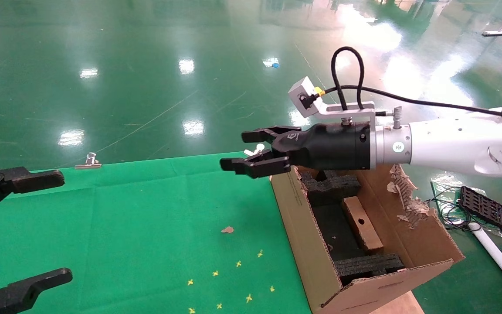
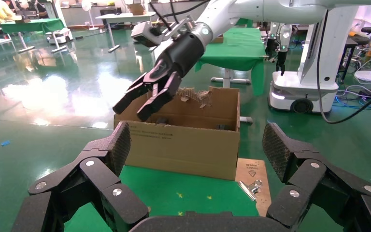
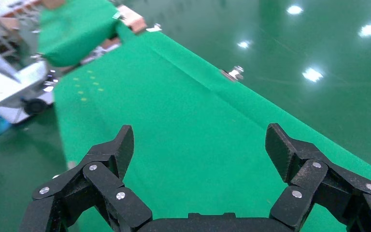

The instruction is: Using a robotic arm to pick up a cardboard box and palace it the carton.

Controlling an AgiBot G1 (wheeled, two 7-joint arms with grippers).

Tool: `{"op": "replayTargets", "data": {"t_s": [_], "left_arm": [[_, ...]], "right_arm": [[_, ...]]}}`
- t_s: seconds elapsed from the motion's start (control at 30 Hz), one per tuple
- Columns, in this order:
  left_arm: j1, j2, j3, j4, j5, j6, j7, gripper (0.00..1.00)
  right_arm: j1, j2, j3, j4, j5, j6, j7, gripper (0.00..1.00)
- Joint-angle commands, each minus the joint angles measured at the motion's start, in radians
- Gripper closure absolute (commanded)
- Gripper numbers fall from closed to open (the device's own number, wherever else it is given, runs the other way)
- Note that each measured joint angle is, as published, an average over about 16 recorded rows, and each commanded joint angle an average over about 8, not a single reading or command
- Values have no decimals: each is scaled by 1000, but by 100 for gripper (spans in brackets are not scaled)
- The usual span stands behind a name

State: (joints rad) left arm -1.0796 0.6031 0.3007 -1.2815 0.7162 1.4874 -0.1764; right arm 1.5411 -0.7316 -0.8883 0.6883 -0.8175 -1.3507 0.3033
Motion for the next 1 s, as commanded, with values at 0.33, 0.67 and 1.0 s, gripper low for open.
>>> {"op": "replayTargets", "data": {"t_s": [0.33, 0.67, 1.0], "left_arm": [[0, 0, 1, 0, 0, 0, 0, 0], [0, 0, 1, 0, -1, 0, 1, 0], [0, -1, 2, 0, -1, -1, 1, 0]], "right_arm": [[-160, 41, 209, 204, 30, -50, -40, 0], [-305, 79, 398, 390, 57, -95, -76, 0], [-443, 114, 578, 566, 83, -138, -110, 0]]}}
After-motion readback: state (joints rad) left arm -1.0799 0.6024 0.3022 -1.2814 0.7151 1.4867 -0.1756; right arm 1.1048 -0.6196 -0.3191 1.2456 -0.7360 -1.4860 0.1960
